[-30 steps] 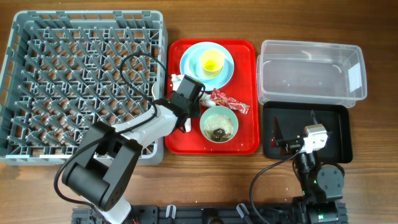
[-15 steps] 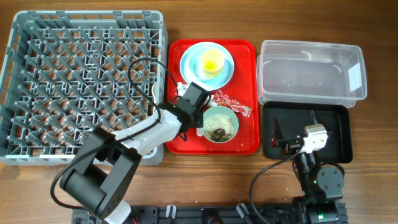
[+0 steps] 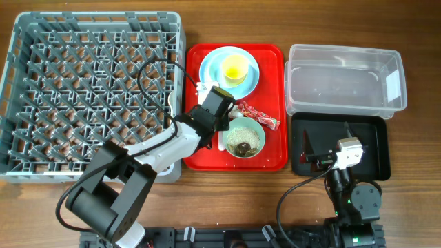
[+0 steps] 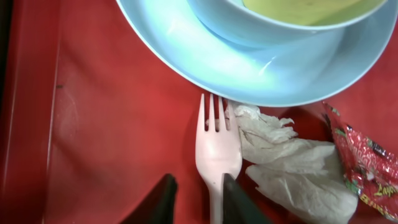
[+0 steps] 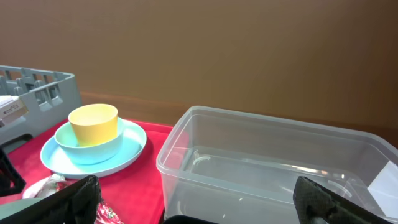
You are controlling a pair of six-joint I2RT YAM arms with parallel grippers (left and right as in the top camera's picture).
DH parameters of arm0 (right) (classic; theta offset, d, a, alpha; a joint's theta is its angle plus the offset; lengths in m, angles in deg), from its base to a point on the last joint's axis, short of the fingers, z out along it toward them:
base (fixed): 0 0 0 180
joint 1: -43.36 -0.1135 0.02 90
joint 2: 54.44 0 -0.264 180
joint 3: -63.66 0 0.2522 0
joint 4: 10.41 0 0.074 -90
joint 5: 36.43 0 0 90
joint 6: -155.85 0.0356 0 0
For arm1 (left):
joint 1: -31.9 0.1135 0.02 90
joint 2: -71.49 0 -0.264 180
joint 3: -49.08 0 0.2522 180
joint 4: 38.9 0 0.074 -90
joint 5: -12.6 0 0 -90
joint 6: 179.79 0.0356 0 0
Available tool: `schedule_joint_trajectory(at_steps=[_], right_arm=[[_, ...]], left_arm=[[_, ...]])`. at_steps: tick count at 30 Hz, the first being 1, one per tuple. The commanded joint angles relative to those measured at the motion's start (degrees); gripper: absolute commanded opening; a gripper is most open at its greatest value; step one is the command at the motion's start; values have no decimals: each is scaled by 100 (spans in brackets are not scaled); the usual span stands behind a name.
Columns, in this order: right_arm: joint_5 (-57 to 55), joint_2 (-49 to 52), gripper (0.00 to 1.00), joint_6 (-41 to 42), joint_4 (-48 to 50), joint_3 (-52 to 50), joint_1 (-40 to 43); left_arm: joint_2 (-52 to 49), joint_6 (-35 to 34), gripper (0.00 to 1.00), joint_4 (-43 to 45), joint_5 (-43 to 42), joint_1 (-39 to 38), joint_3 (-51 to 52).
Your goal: Sort waste into correct bins and load items into the dishwasher rack
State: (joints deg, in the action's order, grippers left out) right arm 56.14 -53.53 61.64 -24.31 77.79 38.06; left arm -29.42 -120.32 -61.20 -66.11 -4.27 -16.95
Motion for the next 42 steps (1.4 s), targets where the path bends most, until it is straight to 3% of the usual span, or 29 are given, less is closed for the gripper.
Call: schedule_joint_trajectory(at_steps=[1, 6, 10, 19, 35, 39, 42], right_arm=[[50, -11, 100, -28, 22, -7, 28], [52, -11, 100, -31, 22, -7, 28], [52, -11, 100, -28, 22, -7, 28], [52, -11, 100, -31, 22, -7, 28], [52, -11, 100, -31, 22, -7, 28], [52, -11, 100, -28, 22, -7, 28], [50, -11, 100, -28, 22, -7, 28]], left_arm=[[70, -42, 23, 20, 7, 28, 52], [-44, -44, 21, 26, -33, 26, 52], [-50, -46, 30, 90, -317, 26, 52], [-232, -44, 27, 107, -682, 26, 52], [-455, -17, 34, 33, -522, 28, 52], [-455, 22, 21, -251, -144, 66, 52], [-444, 22, 19, -450, -116, 70, 52]])
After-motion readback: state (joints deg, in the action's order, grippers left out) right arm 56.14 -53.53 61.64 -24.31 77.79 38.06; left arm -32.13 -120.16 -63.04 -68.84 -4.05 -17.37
